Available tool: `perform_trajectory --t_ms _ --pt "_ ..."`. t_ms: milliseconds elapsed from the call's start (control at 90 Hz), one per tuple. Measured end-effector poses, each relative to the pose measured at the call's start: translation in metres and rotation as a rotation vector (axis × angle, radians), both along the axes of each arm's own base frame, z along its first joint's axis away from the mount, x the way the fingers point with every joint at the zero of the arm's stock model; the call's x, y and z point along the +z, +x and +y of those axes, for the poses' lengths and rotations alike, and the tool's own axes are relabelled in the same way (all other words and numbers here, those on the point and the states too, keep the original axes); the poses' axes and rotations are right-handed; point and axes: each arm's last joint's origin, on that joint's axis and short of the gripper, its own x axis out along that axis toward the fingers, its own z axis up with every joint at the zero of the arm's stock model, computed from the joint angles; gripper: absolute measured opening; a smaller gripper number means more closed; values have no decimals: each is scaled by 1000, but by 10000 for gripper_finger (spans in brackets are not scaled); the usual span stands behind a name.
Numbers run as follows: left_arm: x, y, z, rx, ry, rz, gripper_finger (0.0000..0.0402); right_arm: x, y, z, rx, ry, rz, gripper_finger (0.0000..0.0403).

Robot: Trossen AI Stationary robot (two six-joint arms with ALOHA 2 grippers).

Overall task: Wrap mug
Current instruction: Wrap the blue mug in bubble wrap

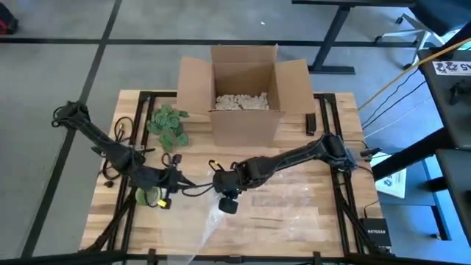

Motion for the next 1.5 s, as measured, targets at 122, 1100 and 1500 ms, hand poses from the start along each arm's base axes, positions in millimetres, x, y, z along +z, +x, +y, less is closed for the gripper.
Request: perform_trajectory --t_ms 122,1100,1500 --pt "-12 -7 4 7 -44 -49 0 0 1 -3 -4 11 -1 0" --pt "-39 -10 11 76 -133 -67 0 -36 7 -23 12 106 194 0" --pt "-62 16 18 72 -228 75 0 -10 16 -26 42 38 118 0"
